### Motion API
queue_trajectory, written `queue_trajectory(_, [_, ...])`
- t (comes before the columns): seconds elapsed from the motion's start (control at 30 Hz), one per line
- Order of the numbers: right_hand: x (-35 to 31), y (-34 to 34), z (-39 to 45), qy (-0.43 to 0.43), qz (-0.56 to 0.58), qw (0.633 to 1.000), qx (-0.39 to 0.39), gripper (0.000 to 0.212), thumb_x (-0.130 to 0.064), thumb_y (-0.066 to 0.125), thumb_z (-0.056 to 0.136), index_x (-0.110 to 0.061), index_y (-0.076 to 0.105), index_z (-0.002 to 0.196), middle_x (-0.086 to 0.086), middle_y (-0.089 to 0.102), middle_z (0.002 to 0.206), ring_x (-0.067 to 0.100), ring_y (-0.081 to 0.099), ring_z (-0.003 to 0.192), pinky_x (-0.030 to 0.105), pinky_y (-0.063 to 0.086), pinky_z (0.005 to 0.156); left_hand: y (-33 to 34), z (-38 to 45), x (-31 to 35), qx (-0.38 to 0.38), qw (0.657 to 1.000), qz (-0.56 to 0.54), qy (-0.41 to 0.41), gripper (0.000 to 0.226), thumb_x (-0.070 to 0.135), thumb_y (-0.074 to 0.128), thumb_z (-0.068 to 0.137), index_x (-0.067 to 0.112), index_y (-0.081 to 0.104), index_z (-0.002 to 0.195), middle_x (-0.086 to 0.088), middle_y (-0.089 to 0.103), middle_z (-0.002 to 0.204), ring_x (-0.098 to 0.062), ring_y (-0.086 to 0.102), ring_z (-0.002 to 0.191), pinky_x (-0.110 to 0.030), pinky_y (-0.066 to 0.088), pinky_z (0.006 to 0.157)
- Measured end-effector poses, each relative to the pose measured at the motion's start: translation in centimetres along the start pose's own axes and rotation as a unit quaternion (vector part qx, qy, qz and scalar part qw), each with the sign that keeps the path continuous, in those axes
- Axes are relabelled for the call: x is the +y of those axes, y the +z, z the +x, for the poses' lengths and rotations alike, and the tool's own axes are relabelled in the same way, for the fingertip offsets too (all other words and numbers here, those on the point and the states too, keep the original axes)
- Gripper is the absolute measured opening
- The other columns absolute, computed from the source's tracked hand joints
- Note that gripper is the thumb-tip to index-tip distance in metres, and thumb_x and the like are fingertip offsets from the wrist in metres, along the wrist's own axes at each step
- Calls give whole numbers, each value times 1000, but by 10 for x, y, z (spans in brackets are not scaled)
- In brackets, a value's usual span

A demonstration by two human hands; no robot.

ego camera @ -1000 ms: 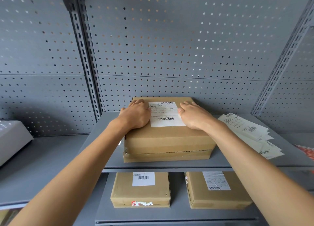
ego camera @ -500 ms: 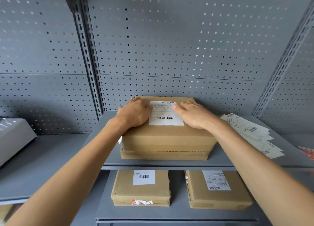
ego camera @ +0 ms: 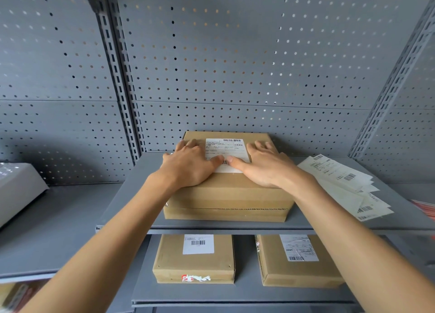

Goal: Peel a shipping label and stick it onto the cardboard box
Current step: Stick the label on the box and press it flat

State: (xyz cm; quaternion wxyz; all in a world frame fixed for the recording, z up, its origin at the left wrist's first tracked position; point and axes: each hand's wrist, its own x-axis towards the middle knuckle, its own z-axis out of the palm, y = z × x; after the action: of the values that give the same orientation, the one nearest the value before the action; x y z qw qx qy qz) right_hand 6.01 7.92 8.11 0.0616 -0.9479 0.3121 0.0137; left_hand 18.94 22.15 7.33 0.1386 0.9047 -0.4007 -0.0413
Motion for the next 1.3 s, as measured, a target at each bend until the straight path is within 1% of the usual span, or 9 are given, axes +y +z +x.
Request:
queue_trajectory(0.23, [3, -3, -3, -5, 9, 1000, -21, 88, -77, 15, 93, -22, 6, 161, -1, -2, 170, 20, -8, 156, 55, 11, 122, 0, 4, -9, -21, 999, -17, 19, 60, 61, 32, 100, 32, 36, 152, 5, 38, 155, -21, 19, 152, -62, 29, 114])
queue_trajectory(0.57, [14, -2, 0, -23, 52, 998, -34, 61, -50, 15, 107, -23, 4, 161, -4, -9, 169, 17, -13, 155, 51, 3, 125, -1, 5, -16, -31, 999, -32, 30, 37, 39, 26, 107, 17, 48, 126, 0, 46, 140, -23, 29, 142, -64, 32, 110])
queue_trajectory(0.67, [18, -4, -2, -32, 75, 996, -41, 57, -42, 17, 109, -23, 6, 162, -5, -8, 169, 14, -13, 155, 45, -1, 126, 1, 6, -19, -24, 998, -38, 35, 33, 38, 27, 106, 17, 49, 117, -2, 48, 133, -24, 34, 135, -62, 35, 108])
queue_trajectory(0.8, [20, -7, -4, -42, 91, 994, -45, 55, -39, 19, 110, -23, 8, 162, -5, -6, 169, 12, -11, 155, 40, -2, 125, -1, 4, -22, -21, 997, -67, 41, 49, 45, 19, 93, 17, 54, 114, 2, 51, 118, -24, 41, 125, -57, 38, 107])
queue_trajectory(0.9, [20, -9, -6, -36, 66, 996, -41, 57, -45, 17, 109, -24, 10, 161, -4, -4, 170, 13, -8, 155, 46, 0, 126, -3, 0, -27, -7, 993, -108, 40, 34, 29, 28, 104, 8, 55, 100, -1, 52, 102, -27, 48, 111, -46, 41, 101])
queue_trajectory(0.97, [19, -8, -12, -24, 32, 999, -26, 63, -53, 13, 106, -24, 12, 161, -4, -1, 170, 15, -7, 156, 49, 0, 126, -8, -11, -27, 8, 991, -126, 47, 36, 30, 33, 109, 7, 59, 103, -5, 57, 109, -28, 50, 114, -44, 40, 104])
queue_trajectory(1.07, [8, -7, -26, -10, 2, 1000, 12, 76, -65, 10, 100, -19, 20, 160, -3, 8, 170, 21, 0, 157, 52, 6, 125, -15, -27, -15, 0, 994, -106, 15, 57, 61, 31, 103, 23, 63, 131, -3, 42, 157, -23, 27, 152, -47, 28, 118])
queue_trajectory(1.2, [-8, 0, -31, 15, -2, 1000, 14, 92, -77, 9, 92, -14, 21, 159, 1, 13, 169, 26, 6, 156, 54, 14, 123, -6, -30, 1, 12, 1000, -24, 12, 70, 76, 23, 95, 27, 54, 134, 2, 45, 146, -24, 19, 155, -61, 33, 112])
queue_trajectory(1.3, [-12, 4, -32, 28, -12, 999, 37, 95, -79, 10, 90, -11, 28, 155, 8, 26, 164, 27, 15, 153, 54, 20, 120, 2, -28, 3, 12, 1000, -14, 18, 73, 76, 25, 95, 34, 36, 153, 7, 33, 163, -20, 13, 158, -59, 30, 115])
